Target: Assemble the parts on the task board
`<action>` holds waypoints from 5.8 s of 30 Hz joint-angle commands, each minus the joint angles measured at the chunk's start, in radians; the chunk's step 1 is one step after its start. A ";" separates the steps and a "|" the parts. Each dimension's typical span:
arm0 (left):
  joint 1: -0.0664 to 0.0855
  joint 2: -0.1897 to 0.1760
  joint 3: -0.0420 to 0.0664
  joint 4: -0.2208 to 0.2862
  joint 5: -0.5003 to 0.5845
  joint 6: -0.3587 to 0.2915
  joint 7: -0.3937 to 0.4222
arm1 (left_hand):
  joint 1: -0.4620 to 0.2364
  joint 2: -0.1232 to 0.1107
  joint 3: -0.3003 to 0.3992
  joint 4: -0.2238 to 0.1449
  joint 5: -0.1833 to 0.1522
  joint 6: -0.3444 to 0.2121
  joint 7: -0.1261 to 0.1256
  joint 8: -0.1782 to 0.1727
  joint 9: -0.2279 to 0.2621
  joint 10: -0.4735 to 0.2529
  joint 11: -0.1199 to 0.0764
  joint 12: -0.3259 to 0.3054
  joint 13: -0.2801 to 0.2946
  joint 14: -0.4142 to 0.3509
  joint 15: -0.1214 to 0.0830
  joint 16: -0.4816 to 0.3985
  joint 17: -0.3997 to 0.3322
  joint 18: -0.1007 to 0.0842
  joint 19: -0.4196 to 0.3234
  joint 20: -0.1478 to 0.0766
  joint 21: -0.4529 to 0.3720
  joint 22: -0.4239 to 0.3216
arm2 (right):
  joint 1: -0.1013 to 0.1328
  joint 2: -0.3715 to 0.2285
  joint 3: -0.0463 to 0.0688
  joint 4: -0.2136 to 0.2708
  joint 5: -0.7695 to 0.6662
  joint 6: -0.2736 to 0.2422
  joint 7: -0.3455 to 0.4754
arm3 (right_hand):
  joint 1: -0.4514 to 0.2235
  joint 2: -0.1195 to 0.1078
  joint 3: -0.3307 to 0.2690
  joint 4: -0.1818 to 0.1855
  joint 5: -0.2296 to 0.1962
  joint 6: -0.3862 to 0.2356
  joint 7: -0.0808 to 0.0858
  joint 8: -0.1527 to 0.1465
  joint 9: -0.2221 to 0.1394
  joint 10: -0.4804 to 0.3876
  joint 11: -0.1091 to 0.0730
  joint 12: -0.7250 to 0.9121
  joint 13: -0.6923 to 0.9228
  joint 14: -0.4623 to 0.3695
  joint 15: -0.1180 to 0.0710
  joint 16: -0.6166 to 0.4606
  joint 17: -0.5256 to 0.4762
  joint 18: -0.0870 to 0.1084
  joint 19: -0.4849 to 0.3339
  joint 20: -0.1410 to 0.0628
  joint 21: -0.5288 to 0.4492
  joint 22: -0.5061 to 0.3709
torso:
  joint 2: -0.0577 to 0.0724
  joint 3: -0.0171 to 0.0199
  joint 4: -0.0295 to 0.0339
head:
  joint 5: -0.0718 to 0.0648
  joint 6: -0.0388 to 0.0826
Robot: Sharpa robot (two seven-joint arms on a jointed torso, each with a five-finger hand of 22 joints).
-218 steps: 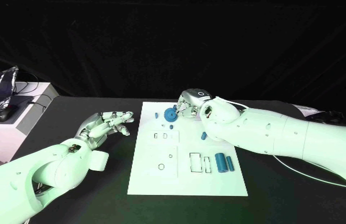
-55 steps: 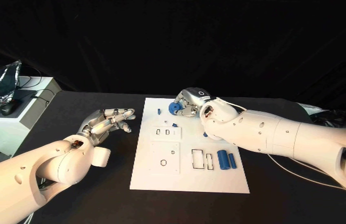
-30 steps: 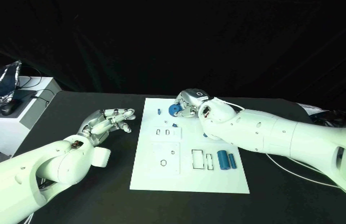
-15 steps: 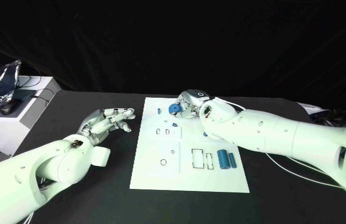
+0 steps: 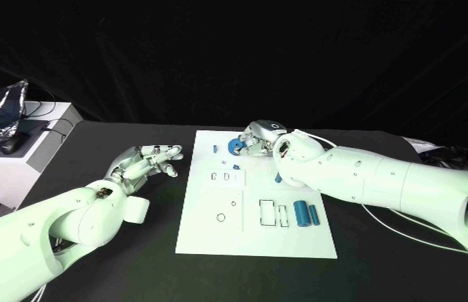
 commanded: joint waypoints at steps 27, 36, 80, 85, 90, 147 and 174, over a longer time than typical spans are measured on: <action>-0.006 -0.009 0.001 0.004 -0.003 0.015 0.009 | -0.007 -0.002 0.007 -0.004 -0.001 -0.006 0.003 -0.005 0.001 -0.010 0.002 0.002 0.000 -0.005 0.003 -0.004 -0.001 0.013 -0.008 -0.001 0.003 -0.003 | 0.002 -0.181 0.002 0.194 0.059 -0.190 0.040 | 0.043 0.014 0.024 -0.076 -0.006 0.014 -0.001 0.004 0.001 0.012 -0.005 0.001 0.026 -0.002 -0.008 -0.005 -0.004 -0.004 0.061 -0.009 0.003 0.157 | -0.002 0.0007 -0.0028 | -0.004 0.007; -0.010 -0.004 0.001 -0.007 -0.003 0.021 0.018 | 0.003 -0.008 0.007 -0.017 -0.002 -0.001 0.001 -0.004 0.001 -0.006 0.003 0.002 0.000 -0.058 0.013 -0.058 -0.030 0.001 -0.049 0.012 -0.041 -0.026 | 0.026 -0.294 0.006 0.250 0.275 -0.156 0.137 | 0.200 -0.003 0.080 -0.191 -0.278 0.027 0.004 0.005 0.001 -0.036 -0.003 -0.076 -0.020 -0.011 -0.009 -0.041 -0.041 -0.001 0.046 -0.010 -0.044 0.147 | -0.007 0.0077 -0.0205 | -0.010 0.029; -0.033 0.005 0.001 -0.029 -0.016 0.040 0.022 | 0.014 0.009 -0.034 -0.050 -0.001 0.006 -0.006 -0.004 0.000 0.063 -0.018 0.014 0.004 -0.043 0.002 -0.088 -0.079 -0.017 -0.020 -0.004 -0.086 -0.061 | -0.037 -0.270 0.004 -0.080 0.247 0.050 0.344 | 0.293 -0.076 0.074 -0.148 -0.285 0.009 0.009 0.003 0.000 -0.050 0.001 -0.079 -0.056 -0.003 -0.008 -0.066 -0.009 -0.009 0.044 -0.012 -0.040 0.150 | -0.008 0.0310 -0.0285 | -0.023 0.010; -0.033 0.004 0.001 -0.029 -0.016 0.039 0.021 | 0.014 0.009 -0.035 -0.050 -0.001 0.006 -0.006 -0.004 0.000 0.060 -0.017 0.013 0.003 -0.043 0.003 -0.088 -0.079 -0.017 -0.019 -0.004 -0.086 -0.061 | -0.038 -0.266 0.004 -0.081 0.247 0.055 0.342 | 0.292 -0.072 0.075 -0.145 -0.279 0.018 0.007 0.004 0.001 -0.048 0.000 -0.075 -0.054 -0.003 -0.009 -0.065 -0.007 -0.008 0.045 -0.012 -0.039 0.151 | -0.008 0.0321 -0.0312 | -0.022 0.008; -0.033 0.004 0.001 -0.029 -0.017 0.036 0.020 | 0.014 0.011 -0.036 -0.049 -0.001 0.004 -0.005 -0.005 0.000 0.054 -0.015 0.012 0.003 -0.043 0.004 -0.088 -0.079 -0.017 -0.019 -0.004 -0.086 -0.061 | -0.038 -0.264 0.004 -0.082 0.249 0.062 0.339 | 0.282 -0.054 0.081 -0.140 -0.269 0.040 0.001 0.004 0.000 -0.043 -0.004 -0.069 -0.051 -0.002 -0.012 -0.065 -0.006 -0.009 0.046 -0.014 -0.036 0.151 | -0.009 0.0317 -0.0304 | -0.023 0.006; -0.033 0.008 0.001 -0.030 -0.017 0.036 0.005 | 0.015 0.012 -0.039 -0.054 -0.001 0.001 -0.005 -0.004 0.001 0.017 -0.005 0.010 0.002 -0.045 0.008 -0.086 -0.081 -0.012 -0.020 0.001 -0.087 -0.059 | 0.003 -0.226 -0.003 0.322 0.120 -0.071 -0.109 | 0.230 0.046 0.137 -0.213 -0.260 0.141 -0.038 0.009 0.001 -0.026 -0.033 -0.084 -0.030 0.001 -0.032 -0.073 0.002 -0.018 0.048 -0.036 -0.040 0.150 | -0.025 0.0115 -0.0359 | 0.016 -0.014; -0.033 0.015 0.001 -0.031 -0.017 0.036 0.002 | 0.014 0.013 -0.040 -0.055 -0.001 0.002 -0.004 -0.003 0.001 0.015 -0.005 0.010 0.002 -0.045 0.008 -0.085 -0.082 -0.012 -0.020 0.001 -0.086 -0.058 | -0.069 -0.099 -0.021 0.345 0.081 -0.088 -0.195 | 0.221 0.044 0.145 -0.224 -0.247 0.137 -0.036 0.009 0.001 -0.026 -0.033 -0.079 -0.028 0.002 -0.032 -0.077 -0.006 -0.015 0.050 -0.036 -0.050 0.148 | -0.024 0.0085 -0.0317 | 0.037 -0.040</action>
